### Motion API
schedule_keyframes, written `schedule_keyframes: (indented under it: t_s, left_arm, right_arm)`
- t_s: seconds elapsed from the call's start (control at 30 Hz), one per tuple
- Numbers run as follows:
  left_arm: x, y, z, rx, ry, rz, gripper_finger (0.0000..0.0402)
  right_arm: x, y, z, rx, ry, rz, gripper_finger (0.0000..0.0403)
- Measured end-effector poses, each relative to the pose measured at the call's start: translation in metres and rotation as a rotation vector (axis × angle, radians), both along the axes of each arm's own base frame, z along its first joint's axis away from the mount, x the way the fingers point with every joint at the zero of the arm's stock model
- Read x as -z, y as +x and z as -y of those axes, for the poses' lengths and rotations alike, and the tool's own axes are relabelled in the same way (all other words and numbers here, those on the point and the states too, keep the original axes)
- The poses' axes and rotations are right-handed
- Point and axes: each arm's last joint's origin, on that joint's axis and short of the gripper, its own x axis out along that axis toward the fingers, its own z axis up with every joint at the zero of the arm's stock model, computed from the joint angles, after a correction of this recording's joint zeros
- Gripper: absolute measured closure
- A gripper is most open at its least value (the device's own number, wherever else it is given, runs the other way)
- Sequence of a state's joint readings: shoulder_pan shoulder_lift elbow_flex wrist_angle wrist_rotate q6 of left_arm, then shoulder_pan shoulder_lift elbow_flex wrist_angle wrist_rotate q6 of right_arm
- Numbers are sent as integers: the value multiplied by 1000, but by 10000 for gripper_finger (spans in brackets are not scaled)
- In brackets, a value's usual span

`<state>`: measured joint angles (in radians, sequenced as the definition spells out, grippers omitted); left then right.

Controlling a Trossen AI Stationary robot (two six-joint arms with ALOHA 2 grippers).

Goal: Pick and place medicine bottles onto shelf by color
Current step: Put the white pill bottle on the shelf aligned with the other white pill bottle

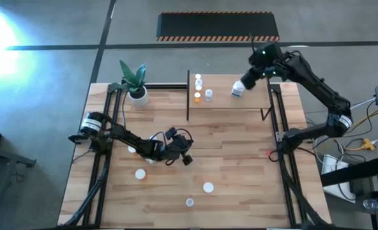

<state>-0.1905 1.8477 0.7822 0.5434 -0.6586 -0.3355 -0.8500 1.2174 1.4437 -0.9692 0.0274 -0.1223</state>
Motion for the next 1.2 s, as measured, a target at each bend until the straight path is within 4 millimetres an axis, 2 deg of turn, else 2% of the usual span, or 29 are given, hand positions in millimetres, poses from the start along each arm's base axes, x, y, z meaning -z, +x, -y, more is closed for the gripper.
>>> schedule_keyframes:
  t_s: [0.1, 0.4, 0.63, 0.77, 1.0, 1.2]
  left_arm:
    - [0, 0, 0, 0, 0, 0, 400]
    - [0, 0, 0, 0, 0, -1, 400]
    - [0, 0, 0, -1, -1, 0, 400]
    - [0, 0, 0, -1, -2, 1, 400]
    - [0, 0, 0, -1, -1, 0, 400]
    - [0, 0, 0, -1, -1, 0, 400]
  right_arm:
    - [0, 8, -12, -168, 111, 115, 390]
    - [18, 22, -3, -143, 204, 74, 390]
    - [27, 25, 1, -131, 240, 29, 390]
    - [30, 23, 1, -105, 234, -32, 390]
    - [23, 11, -10, -126, 225, -77, 390]
    - [20, 2, -15, -130, 180, -231, 390]
